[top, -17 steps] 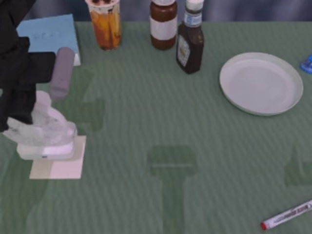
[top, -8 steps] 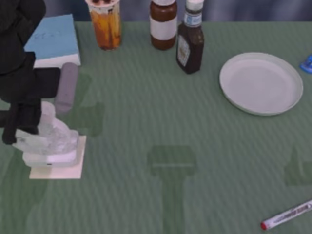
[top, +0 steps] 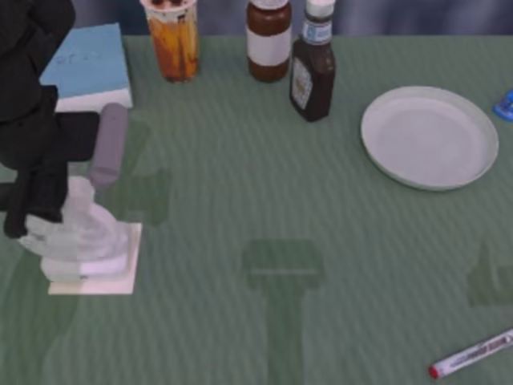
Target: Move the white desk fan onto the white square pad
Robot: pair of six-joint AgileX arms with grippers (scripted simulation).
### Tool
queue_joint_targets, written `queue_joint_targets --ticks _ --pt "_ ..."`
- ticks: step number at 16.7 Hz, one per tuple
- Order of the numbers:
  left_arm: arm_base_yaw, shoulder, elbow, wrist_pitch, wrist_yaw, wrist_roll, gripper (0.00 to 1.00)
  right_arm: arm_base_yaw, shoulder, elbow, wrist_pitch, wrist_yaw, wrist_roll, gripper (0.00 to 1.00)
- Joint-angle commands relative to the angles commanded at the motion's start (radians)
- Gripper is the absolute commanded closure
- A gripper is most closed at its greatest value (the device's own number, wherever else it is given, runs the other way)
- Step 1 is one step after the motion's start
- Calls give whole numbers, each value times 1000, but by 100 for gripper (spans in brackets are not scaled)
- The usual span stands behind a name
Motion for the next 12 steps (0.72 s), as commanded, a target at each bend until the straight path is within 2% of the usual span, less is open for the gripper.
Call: queue_joint_targets --ticks 6,12 --pt "0 0 0 0 0 0 2 0 0 0 0 0 0 0" --pt "0 0 0 0 0 0 0 0 0 0 0 0 0 0"
